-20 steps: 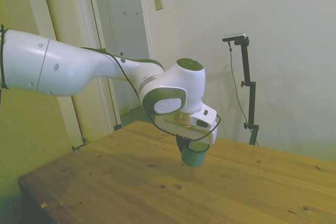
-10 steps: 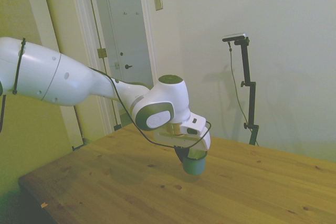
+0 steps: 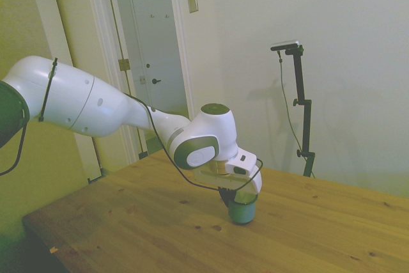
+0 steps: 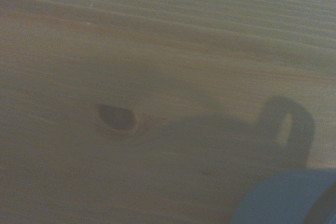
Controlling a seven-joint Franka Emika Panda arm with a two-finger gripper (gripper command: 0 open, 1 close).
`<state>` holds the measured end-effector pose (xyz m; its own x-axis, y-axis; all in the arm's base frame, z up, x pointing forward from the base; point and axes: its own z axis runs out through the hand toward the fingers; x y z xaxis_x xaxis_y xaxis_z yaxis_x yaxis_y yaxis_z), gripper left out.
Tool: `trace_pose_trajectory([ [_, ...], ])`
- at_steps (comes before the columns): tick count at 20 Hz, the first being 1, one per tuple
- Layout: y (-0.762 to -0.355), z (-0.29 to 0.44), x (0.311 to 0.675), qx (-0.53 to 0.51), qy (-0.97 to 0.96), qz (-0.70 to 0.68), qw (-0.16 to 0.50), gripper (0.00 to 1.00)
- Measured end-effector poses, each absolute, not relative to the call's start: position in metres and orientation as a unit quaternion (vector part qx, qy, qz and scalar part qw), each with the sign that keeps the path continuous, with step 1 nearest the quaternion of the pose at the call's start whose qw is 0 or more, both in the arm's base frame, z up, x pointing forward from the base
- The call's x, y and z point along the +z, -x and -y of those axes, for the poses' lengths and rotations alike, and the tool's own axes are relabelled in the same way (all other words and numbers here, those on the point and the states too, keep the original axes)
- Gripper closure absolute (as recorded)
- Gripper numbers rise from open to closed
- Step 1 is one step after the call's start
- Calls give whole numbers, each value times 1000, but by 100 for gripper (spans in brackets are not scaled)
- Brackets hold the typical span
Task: Flip the mug upright
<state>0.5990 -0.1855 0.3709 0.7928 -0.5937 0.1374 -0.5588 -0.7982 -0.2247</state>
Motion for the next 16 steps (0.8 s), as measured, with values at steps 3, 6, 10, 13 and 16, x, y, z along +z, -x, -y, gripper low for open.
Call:
trace_pose_trajectory([
  [3,-602,186,365,-97,942,-311,84,100],
  [6,-603,185,363,-95,941,-315,84,0],
  [10,-603,184,362,-94,941,-315,84,0],
  [13,-603,183,362,-94,941,-315,84,0],
  [16,-603,183,362,-94,941,-314,85,0],
])
